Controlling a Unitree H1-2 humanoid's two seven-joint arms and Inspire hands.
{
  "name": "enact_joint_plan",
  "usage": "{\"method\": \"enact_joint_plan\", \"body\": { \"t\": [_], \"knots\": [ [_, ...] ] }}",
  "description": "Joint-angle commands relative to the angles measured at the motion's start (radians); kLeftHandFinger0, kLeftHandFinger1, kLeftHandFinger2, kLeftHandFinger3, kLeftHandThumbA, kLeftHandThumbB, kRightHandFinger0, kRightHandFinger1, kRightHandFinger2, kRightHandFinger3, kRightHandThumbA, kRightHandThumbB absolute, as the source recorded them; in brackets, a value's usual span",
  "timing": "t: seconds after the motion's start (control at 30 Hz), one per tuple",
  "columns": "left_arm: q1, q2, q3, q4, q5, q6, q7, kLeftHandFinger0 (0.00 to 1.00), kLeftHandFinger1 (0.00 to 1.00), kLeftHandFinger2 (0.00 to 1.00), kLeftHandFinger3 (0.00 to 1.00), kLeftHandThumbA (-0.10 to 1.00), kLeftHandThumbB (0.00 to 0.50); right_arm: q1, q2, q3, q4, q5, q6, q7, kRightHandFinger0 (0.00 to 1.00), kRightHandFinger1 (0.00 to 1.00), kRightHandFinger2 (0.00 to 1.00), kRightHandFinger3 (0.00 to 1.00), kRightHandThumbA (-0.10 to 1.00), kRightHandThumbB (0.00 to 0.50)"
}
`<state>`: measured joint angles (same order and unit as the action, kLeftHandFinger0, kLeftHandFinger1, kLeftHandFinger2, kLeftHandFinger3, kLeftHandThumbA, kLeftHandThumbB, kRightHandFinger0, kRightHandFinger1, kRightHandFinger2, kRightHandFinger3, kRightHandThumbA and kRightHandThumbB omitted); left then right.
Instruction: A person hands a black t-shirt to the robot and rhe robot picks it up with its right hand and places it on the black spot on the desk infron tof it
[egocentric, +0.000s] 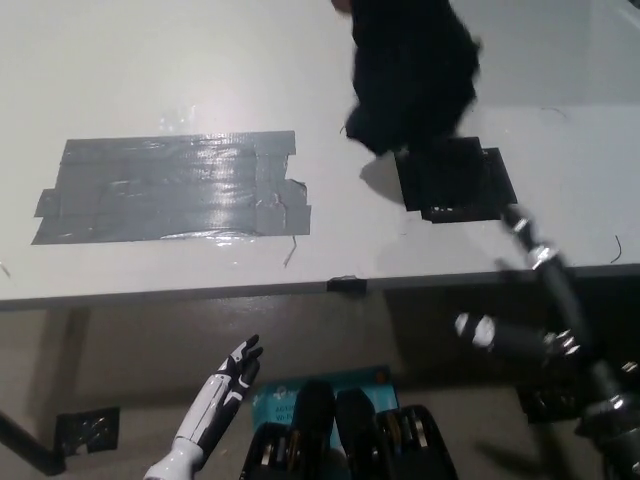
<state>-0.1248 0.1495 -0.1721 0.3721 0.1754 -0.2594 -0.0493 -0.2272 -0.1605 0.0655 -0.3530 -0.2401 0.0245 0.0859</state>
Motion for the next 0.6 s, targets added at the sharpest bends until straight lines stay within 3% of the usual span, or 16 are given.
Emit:
{"method": "enact_joint_plan", "body": {
  "t": [0.0,0.03,0.4,0.43,0.47,0.57],
  "knots": [
    [-0.003,0.010,0.000,-0.016,0.016,-0.068,0.004,1.00,1.00,1.00,1.00,1.00,0.500,-0.106,0.014,-0.046,-0.117,-0.141,0.031,-0.076,1.00,1.00,1.00,1.00,1.00,0.345],
    [-0.003,0.011,0.000,-0.019,0.019,-0.066,0.004,1.00,1.00,1.00,1.00,1.00,0.500,-0.173,0.012,-0.055,-0.091,-0.172,0.039,-0.092,1.00,1.00,1.00,1.00,1.00,0.319],
    [-0.009,0.009,0.000,-0.023,0.021,-0.067,-0.004,1.00,1.00,1.00,1.00,1.00,0.500,-0.406,0.018,-0.052,0.133,-0.327,0.123,-0.167,1.00,1.00,1.00,1.00,1.00,0.339],
    [-0.009,0.009,0.000,-0.023,0.021,-0.067,-0.004,1.00,1.00,1.00,1.00,1.00,0.500,-0.407,0.018,-0.052,0.134,-0.329,0.123,-0.168,1.00,1.00,1.00,1.00,1.00,0.314],
    [-0.011,0.010,0.002,-0.016,0.010,-0.073,-0.012,1.00,1.00,1.00,1.00,1.00,0.500,-0.463,0.021,-0.049,0.227,-0.348,0.133,-0.198,1.00,1.00,1.00,1.00,1.00,0.362],
    [-0.010,0.011,0.004,-0.019,0.007,-0.071,-0.015,1.00,1.00,1.00,1.00,1.00,0.500,-0.505,0.024,-0.048,0.303,-0.355,0.135,-0.224,1.00,1.00,1.00,1.00,1.00,0.365]
  ]
}}
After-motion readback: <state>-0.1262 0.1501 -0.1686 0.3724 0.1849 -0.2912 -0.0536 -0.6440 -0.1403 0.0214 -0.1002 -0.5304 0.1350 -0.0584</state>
